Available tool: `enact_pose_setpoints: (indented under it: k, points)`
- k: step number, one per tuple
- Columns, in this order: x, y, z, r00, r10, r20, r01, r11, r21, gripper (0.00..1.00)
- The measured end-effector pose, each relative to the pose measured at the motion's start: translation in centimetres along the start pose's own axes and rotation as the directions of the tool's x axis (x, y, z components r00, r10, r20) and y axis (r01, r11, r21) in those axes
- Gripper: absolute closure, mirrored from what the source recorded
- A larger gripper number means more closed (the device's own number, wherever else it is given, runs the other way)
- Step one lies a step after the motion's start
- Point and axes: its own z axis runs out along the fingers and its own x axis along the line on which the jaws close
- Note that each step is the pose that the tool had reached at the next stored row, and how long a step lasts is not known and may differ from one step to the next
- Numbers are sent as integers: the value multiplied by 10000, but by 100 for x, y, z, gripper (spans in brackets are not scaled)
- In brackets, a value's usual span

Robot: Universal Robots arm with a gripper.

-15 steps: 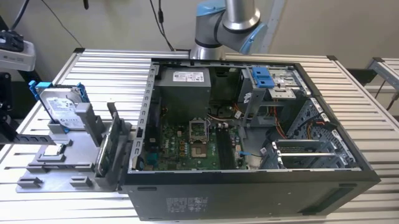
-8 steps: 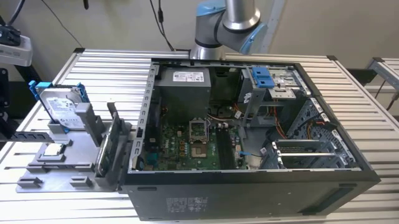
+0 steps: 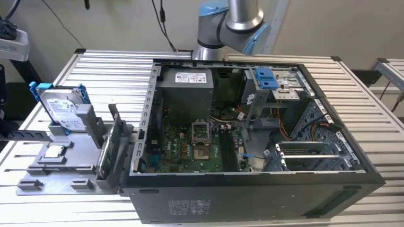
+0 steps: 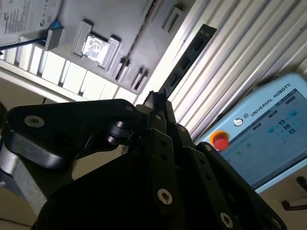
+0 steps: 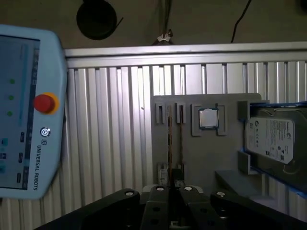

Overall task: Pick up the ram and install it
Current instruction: 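Pick up the ram and move it above insertion slot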

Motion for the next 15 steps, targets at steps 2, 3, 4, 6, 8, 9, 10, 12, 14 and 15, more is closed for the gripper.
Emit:
enact_pose_setpoints:
  k: [2, 3, 4, 6, 8, 9, 10, 12, 14, 15]
  points:
    - [0, 0, -17, 10000, 0, 1, 0, 10000, 1, 86]
    - [0, 1, -25, 10000, 0, 1, 0, 10000, 1, 86]
    - [-1, 1, -34, 10000, 0, 0, 0, 10000, 1, 86]
    - [-1, 1, -52, 10000, 0, -1, 0, 10000, 0, 86]
    - [-2, 2, -69, 10000, 0, 0, 0, 10000, 0, 86]
    - [-2, 2, -78, 10000, 0, 0, 0, 10000, 0, 86]
    - [-2, 2, -88, 10000, 0, 0, 0, 10000, 0, 86]
    - [-2, 3, -106, 10000, 0, 0, 0, 10000, 0, 86]
    - [-3, 3, -124, 10000, 0, 1, 0, 10000, 0, 86]
    - [-3, 4, -133, 10000, 0, 0, 0, 10000, 1, 86]
